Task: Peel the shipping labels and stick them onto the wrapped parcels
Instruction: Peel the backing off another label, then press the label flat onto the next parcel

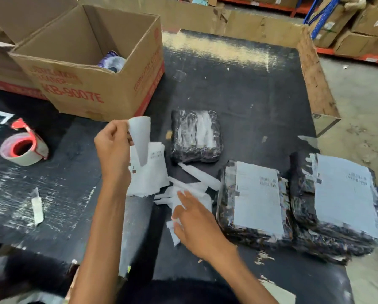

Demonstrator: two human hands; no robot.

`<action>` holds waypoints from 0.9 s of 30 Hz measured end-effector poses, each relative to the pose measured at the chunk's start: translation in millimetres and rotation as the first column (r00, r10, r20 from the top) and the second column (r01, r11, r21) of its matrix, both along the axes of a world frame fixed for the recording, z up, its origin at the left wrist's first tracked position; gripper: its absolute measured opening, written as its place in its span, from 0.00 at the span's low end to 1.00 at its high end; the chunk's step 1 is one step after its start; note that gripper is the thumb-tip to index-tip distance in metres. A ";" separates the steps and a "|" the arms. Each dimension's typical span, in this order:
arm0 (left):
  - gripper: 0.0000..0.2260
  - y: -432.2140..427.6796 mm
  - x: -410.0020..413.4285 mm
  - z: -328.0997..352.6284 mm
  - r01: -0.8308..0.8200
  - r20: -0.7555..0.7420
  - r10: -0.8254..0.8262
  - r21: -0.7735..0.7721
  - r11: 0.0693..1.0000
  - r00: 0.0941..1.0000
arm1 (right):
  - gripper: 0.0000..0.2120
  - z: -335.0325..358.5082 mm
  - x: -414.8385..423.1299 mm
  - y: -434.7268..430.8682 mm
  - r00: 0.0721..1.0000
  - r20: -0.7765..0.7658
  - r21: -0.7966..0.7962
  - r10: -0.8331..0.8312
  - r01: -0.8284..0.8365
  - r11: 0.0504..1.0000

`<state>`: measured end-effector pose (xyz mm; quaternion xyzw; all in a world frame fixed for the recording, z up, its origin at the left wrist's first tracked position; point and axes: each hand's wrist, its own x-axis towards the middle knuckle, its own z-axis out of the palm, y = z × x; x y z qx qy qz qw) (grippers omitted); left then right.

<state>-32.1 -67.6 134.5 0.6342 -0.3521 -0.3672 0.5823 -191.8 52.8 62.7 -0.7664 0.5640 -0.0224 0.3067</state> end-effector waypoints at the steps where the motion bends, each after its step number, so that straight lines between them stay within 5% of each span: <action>1: 0.10 5.7 1.1 2.0 0.012 -0.002 -0.012 0.000 1.000 1.000 | 0.17 -1.4 0.0 -1.1 1.000 0.001 0.012 -0.017 0.017 1.000; 7: 0.10 28.8 -5.6 5.8 0.169 -0.033 -0.170 -0.030 0.985 0.985 | 0.13 25.5 -14.4 5.5 0.944 0.187 -0.248 -0.273 0.315 0.916; 10: 0.10 34.7 -15.9 7.2 0.258 -0.044 -0.262 -0.093 0.962 0.964 | 0.14 37.9 -31.3 3.7 0.880 0.336 -0.239 -0.336 0.425 0.873; 13: 0.10 43.2 -24.6 10.6 0.367 0.023 -0.369 -0.167 0.915 0.929 | 0.08 57.2 -43.3 -4.9 0.642 0.608 0.021 -0.466 0.574 0.818; 17: 0.07 55.3 -33.2 11.3 0.670 0.236 -0.629 -0.177 0.721 0.740 | 0.23 88.2 -48.8 -27.6 0.227 0.719 0.471 -0.657 0.537 0.700; 22: 0.05 66.8 -46.7 2.0 0.853 0.560 -0.691 -0.054 0.519 0.456 | 0.10 88.4 -52.5 -53.7 0.213 0.726 0.413 -0.654 0.626 0.662; 27: 0.29 71.5 -47.9 -8.3 0.761 0.631 -0.594 0.010 0.649 0.498 | 0.05 82.8 -58.5 -78.0 0.173 0.775 0.331 -0.607 0.708 0.624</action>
